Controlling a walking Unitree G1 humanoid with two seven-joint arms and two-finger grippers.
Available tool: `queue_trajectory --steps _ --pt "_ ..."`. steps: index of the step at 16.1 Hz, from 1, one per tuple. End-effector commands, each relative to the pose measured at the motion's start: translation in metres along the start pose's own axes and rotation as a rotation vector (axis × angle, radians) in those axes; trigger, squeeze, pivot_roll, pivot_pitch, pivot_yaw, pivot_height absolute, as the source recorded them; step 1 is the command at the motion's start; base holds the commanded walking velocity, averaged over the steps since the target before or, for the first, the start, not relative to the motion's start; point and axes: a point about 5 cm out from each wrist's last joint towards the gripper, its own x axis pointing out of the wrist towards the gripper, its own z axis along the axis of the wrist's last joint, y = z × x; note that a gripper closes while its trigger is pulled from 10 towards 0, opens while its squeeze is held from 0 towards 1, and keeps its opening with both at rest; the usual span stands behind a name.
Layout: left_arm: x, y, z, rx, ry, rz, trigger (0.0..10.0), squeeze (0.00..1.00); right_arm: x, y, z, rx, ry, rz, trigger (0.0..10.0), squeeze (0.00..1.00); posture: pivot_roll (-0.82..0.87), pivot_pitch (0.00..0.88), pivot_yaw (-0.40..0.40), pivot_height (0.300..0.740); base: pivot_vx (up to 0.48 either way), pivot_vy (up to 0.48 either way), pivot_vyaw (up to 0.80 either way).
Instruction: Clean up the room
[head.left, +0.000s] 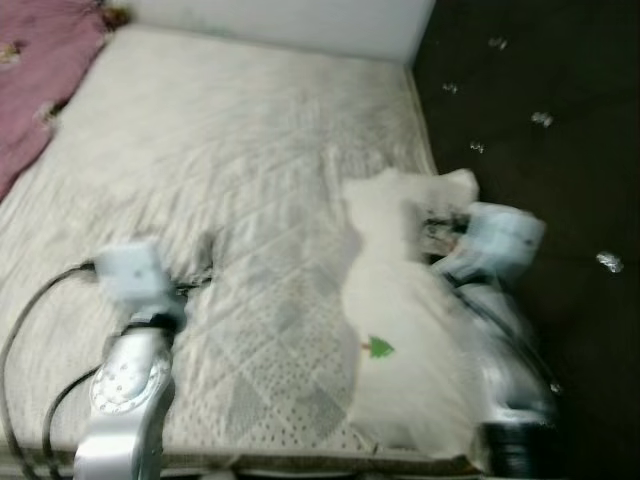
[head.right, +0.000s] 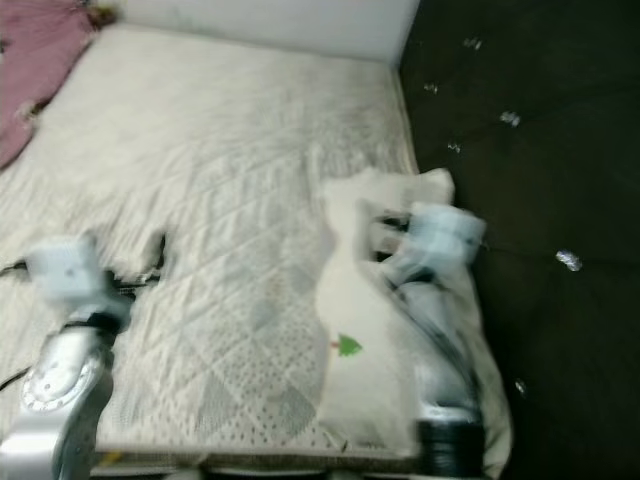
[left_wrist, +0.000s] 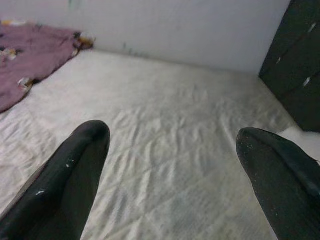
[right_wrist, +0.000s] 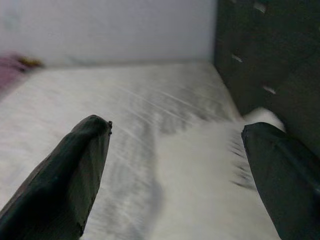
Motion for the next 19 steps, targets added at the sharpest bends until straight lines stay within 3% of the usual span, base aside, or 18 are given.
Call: queue_trajectory --steps 1,9,19 --pt "0.0005 -0.0128 -0.0004 -0.022 0.003 -0.045 10.0 0.00 -0.0087 -0.0255 -0.0082 -0.040 0.032 -0.076 10.0 0.00 0.04 0.126 -0.094 0.740 0.000 0.000 0.00" --pt "0.0012 -0.0129 -0.0014 -0.044 0.008 -0.044 10.0 0.00 -0.0070 -0.0240 -0.0111 -0.053 0.037 -0.064 10.0 0.00 0.04 0.120 -0.097 0.740 0.000 0.000 0.00" --pt "0.0016 -0.0139 -0.0036 -0.068 0.015 -0.037 10.0 0.00 -0.0069 -0.0250 -0.0144 -0.054 0.053 -0.078 10.0 0.00 0.04 0.127 -0.105 0.740 0.000 0.426 0.00"
